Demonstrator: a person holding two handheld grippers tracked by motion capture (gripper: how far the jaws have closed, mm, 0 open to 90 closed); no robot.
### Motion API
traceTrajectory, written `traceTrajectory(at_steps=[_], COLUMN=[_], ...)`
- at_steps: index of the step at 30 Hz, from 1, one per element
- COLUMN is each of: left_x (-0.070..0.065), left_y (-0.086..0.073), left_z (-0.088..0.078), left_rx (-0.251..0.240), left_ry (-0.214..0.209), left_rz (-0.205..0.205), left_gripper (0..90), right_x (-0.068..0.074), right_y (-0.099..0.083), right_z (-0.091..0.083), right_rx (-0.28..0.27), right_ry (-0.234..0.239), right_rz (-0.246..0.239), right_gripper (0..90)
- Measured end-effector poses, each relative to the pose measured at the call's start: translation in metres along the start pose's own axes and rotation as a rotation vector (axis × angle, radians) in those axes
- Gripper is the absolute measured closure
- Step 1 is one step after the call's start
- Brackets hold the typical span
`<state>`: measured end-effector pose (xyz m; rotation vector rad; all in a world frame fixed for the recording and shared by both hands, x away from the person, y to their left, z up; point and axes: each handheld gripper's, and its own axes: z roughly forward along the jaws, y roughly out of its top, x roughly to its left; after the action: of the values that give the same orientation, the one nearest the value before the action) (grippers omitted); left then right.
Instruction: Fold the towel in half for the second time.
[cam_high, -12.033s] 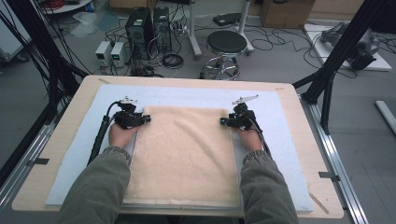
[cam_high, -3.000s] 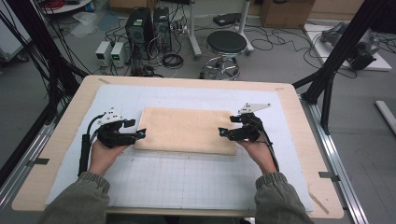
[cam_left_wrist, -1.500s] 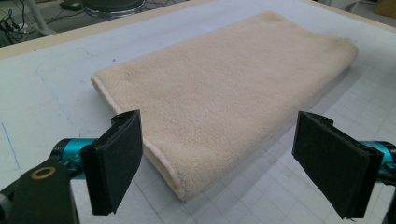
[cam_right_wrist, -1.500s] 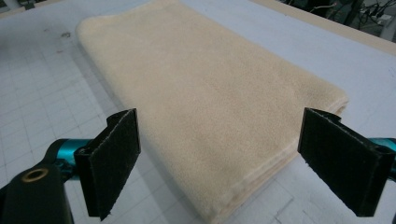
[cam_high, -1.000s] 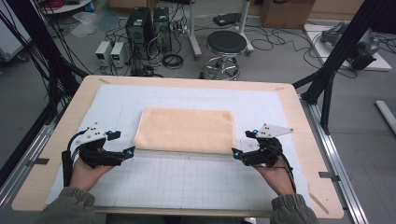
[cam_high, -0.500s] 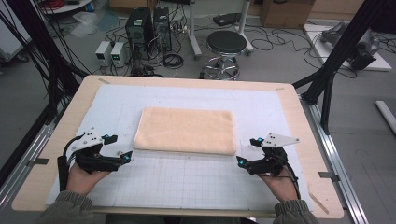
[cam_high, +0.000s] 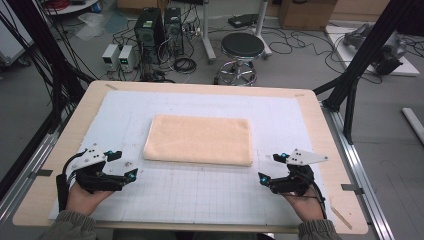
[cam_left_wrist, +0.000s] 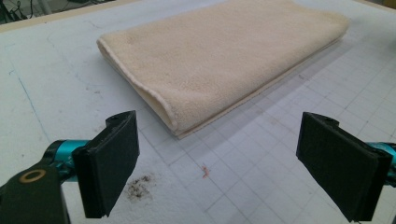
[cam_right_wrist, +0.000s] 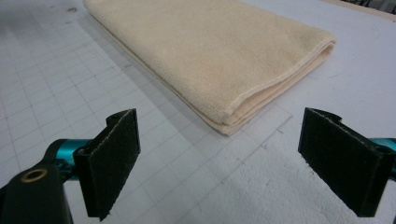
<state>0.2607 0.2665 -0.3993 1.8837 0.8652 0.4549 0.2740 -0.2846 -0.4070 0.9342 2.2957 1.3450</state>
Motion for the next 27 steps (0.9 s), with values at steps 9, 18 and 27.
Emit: traceTrajectory(at_steps=[9,18,27], left_x=[-0.002,-0.005,-0.01], left_y=[-0.007,-0.014,-0.021], left_z=[-0.006,-0.016,-0.026], left_rx=[0.005,0.003,0.012], left_ry=[0.0,0.016,0.022], left_rz=[-0.003,-0.002,0.014], left_gripper=[13.6,13.6,13.6], right_x=[0.003,0.005,0.012], right_y=[-0.007,-0.016,-0.023], right_z=[-0.011,-0.024,-0.03], right_rx=[-0.013,-0.025,-0.027], right_ry=[-0.014,-0.028,-0.021], right_rz=[-0.004,0.014,0.008], right_gripper=[12.1,12.1,12.1])
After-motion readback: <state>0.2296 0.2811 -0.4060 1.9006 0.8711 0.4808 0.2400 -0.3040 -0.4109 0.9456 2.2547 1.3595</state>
